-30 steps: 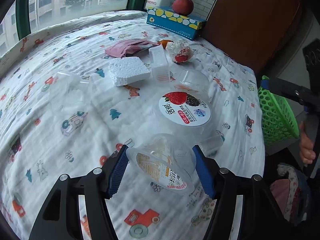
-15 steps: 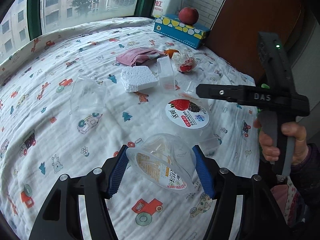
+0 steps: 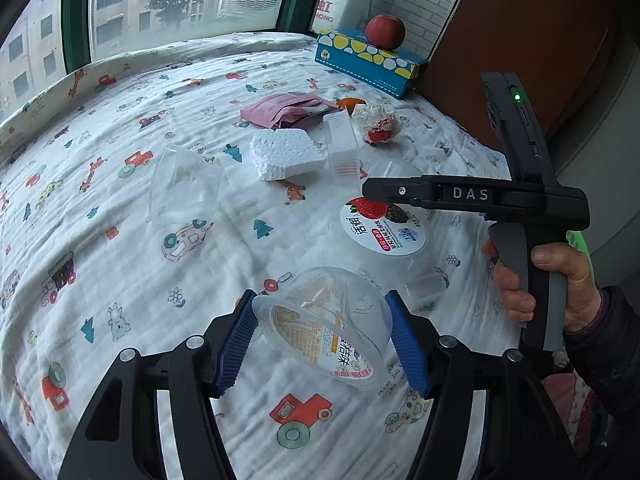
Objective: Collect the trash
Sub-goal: 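Grasp the clear plastic cup with the left tool while the right tool grasps a clear cup, then carry both cups to the green basket and release them inside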
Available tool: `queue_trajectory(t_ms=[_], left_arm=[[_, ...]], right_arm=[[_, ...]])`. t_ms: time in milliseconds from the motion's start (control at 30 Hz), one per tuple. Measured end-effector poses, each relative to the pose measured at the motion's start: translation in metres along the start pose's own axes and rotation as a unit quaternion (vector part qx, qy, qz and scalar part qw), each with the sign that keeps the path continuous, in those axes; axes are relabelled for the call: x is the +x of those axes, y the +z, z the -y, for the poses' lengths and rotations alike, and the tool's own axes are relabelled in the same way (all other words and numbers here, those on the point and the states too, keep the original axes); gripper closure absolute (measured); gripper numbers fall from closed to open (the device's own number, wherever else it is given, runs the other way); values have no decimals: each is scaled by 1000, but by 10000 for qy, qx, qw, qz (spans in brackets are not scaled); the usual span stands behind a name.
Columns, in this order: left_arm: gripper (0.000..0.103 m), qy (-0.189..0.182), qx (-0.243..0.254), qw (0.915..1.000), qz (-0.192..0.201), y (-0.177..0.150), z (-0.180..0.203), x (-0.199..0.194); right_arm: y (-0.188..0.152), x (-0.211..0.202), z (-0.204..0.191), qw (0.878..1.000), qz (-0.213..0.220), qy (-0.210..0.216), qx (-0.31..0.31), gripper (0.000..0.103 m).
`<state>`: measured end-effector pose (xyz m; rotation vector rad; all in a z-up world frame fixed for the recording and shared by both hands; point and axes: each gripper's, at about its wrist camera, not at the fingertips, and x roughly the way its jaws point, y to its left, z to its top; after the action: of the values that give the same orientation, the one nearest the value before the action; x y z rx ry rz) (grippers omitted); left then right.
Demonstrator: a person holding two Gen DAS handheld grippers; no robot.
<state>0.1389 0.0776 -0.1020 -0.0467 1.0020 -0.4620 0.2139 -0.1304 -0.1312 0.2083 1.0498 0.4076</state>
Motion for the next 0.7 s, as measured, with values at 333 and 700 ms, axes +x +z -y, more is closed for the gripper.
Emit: queue_trajectory(t_ms=[333,700], left_arm=[[41,12,71,9999,72,4,11,-7],[41,-177,393,9990,138,20,59,-11]], right_arm=[[-7,-32,-2,9995,309,-9,-36,37],[-31,-109,18,9956,825,-453,-7,37]])
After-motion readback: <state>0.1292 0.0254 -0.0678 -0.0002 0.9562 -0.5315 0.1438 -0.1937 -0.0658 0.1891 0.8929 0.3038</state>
